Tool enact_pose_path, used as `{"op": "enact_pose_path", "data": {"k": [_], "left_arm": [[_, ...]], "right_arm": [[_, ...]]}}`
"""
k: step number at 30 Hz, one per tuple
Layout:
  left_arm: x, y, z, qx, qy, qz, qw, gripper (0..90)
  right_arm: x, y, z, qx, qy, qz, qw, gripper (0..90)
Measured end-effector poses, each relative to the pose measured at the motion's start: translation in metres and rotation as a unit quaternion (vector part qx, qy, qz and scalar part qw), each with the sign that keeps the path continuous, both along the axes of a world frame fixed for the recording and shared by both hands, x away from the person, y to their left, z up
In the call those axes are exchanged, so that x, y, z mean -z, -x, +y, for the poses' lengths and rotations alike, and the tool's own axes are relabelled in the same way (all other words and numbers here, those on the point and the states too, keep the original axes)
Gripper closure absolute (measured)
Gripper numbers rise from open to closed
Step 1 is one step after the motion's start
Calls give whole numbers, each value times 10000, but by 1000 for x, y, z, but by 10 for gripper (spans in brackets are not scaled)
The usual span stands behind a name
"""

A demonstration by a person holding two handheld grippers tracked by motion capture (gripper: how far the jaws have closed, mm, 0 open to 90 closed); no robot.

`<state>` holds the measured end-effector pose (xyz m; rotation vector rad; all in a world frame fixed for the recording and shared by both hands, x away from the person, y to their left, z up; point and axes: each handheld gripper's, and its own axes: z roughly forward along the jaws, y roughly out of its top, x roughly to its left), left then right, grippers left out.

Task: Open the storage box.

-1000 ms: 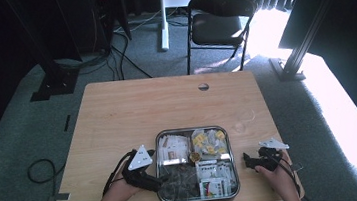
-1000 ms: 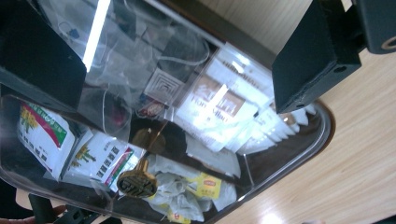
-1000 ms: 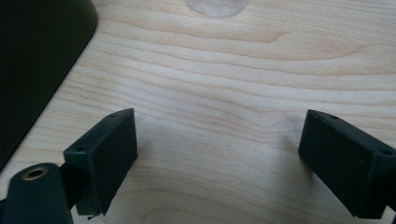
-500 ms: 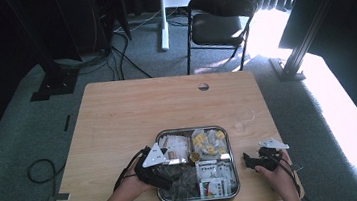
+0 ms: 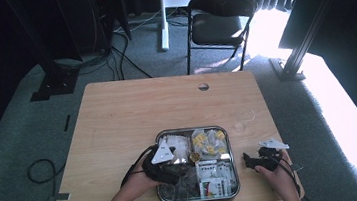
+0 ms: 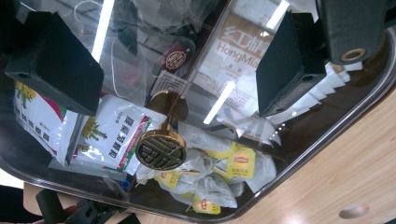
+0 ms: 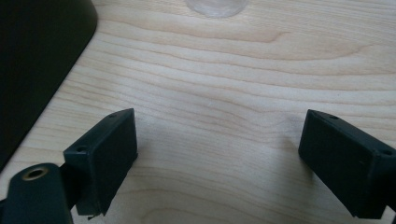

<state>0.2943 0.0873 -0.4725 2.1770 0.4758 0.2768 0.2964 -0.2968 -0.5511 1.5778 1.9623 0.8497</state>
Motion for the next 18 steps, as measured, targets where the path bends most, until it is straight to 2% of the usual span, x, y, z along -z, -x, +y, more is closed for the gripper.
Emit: {"op": "enact_pose_path", "data": {"k": [7,10,15,18], "left_arm": [[-1,-6,-10,150,0,101,9998,197],[0,-7,-14,169,11,147,9997,266],[2,-8,-20,196,-83,106,9997,274],[1,-9,-24,243,-140,14,9996,317]], "right_arm": [[0,0,0,-3,1,-1,10000,108],[0,0,0,0,0,0,10000,108],[0,0,0,0,0,0,10000,108],[0,0,0,0,-1,0,10000,108]]}}
